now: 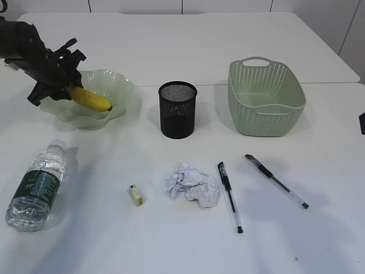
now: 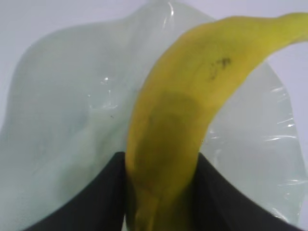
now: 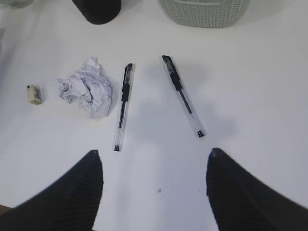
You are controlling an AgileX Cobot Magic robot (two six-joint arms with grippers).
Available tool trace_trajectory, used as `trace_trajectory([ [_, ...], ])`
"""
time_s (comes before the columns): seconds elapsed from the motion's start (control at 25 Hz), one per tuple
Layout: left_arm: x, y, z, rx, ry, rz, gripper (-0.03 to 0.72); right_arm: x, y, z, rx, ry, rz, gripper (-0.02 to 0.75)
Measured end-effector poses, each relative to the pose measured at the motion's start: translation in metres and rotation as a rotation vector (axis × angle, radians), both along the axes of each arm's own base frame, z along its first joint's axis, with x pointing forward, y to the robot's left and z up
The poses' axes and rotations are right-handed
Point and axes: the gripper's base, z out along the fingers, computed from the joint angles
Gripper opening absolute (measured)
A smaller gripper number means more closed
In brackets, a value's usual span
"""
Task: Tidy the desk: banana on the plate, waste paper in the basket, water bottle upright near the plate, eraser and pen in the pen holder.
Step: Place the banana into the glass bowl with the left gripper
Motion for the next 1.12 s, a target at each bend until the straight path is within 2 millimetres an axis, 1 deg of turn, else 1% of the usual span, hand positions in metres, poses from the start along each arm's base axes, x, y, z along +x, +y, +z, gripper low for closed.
trace_trajectory([
  [0.2, 0.0, 0.0, 0.0, -0.005, 0.0, 0.002, 0.286, 0.0, 0.0, 0.0, 0.0, -0.002, -0.001, 0.501],
  [0.32, 0.0, 0.0, 0.0, -0.007, 0.001, 0.003, 0.318, 0.0, 0.0, 0.0, 0.0, -0.002, -0.001, 0.501],
  [0.56, 0.0, -0.001, 0.0, -0.031, 0.002, 0.014, 0.411, 0.0, 0.0, 0.0, 0.0, -0.002, -0.001, 0.501],
  [0.76, 0.0, -0.002, 0.002, -0.037, 0.0, 0.013, 0.427, 0.0, 0.0, 0.0, 0.0, -0.002, -0.001, 0.501],
  [0.84, -0.001, -0.002, 0.011, -0.013, -0.018, -0.018, 0.428, 0.0, 0.0, 0.0, 0.0, -0.002, -0.001, 0.501],
  [0.92, -0.003, -0.002, 0.025, 0.029, -0.048, -0.07, 0.429, 0.0, 0.0, 0.0, 0.0, -0.002, -0.001, 0.501],
  [1.12, -0.013, 0.001, 0.077, 0.16, -0.138, -0.193, 0.43, 0.0, 0.0, 0.0, 0.007, -0.002, -0.001, 0.501],
])
